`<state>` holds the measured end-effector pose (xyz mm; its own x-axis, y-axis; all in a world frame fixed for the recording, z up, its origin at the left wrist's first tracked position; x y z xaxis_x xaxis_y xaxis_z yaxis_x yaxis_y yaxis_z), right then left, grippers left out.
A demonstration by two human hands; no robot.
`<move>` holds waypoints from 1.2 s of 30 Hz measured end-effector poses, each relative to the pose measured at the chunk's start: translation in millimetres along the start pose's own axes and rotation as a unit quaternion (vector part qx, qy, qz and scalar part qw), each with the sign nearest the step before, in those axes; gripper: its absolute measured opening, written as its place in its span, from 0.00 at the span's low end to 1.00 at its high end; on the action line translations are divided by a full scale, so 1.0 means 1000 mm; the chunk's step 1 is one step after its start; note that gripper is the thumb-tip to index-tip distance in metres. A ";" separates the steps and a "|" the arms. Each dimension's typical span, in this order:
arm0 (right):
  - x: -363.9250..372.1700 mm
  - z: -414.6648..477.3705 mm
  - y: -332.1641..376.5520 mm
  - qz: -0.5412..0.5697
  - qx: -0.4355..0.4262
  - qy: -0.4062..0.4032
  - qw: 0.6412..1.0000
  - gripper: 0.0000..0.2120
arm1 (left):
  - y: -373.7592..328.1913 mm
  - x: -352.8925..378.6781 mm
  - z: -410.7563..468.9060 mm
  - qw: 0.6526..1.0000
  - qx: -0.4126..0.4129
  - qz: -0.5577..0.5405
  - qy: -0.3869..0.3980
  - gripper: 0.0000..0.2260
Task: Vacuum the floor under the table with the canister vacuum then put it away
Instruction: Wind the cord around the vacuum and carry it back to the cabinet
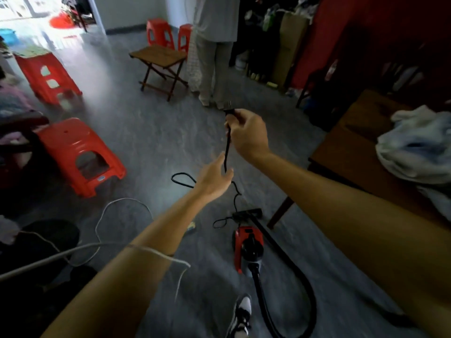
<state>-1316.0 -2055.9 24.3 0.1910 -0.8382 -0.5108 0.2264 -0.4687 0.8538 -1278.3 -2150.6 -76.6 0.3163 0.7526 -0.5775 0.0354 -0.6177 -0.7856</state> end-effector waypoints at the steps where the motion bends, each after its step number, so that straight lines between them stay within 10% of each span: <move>1: -0.006 -0.012 0.009 0.007 -0.001 -0.006 1.000 0.08 | -0.006 0.004 -0.007 1.000 -0.002 0.002 -0.007 0.26; 7: -0.054 -0.060 0.051 0.079 -0.016 -0.058 0.995 0.07 | -0.024 0.031 -0.024 0.998 -0.017 0.057 0.011 0.09; 15: -0.148 -0.099 0.031 0.122 0.004 -0.153 0.981 0.10 | -0.028 0.072 -0.020 0.960 -0.031 0.272 0.061 0.11; 23: -0.250 -0.136 -0.105 0.232 0.248 -0.280 0.898 0.09 | -0.105 0.077 0.003 0.909 0.083 0.396 0.101 0.09; 29: -0.269 -0.160 -0.189 0.193 0.392 -0.138 0.889 0.13 | -0.191 0.105 0.026 0.811 0.099 0.568 0.095 0.12; 32: -0.265 -0.149 -0.198 0.048 0.292 0.039 0.954 0.27 | -0.233 0.126 0.043 0.767 0.110 0.618 0.135 0.10; 36: -0.255 -0.136 -0.195 -0.029 0.132 0.262 0.955 0.36 | -0.281 0.142 0.060 0.771 0.131 0.611 0.125 0.07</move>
<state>-1279.2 -1713.1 -25.3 0.6538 -0.5856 -0.4791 0.0155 -0.6227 0.7823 -1300.1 -1856.4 49.4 0.1362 -0.4426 -0.8863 -0.6162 -0.7384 0.2740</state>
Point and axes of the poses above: each hand's wrist, its own z-axis towards the middle knuckle, its own x-axis out of the palm, y = z × x, the point moved 1 cm from there along z, towards the middle knuckle, and after that the axes turned 15 degrees about y, right-handed, at the moved point
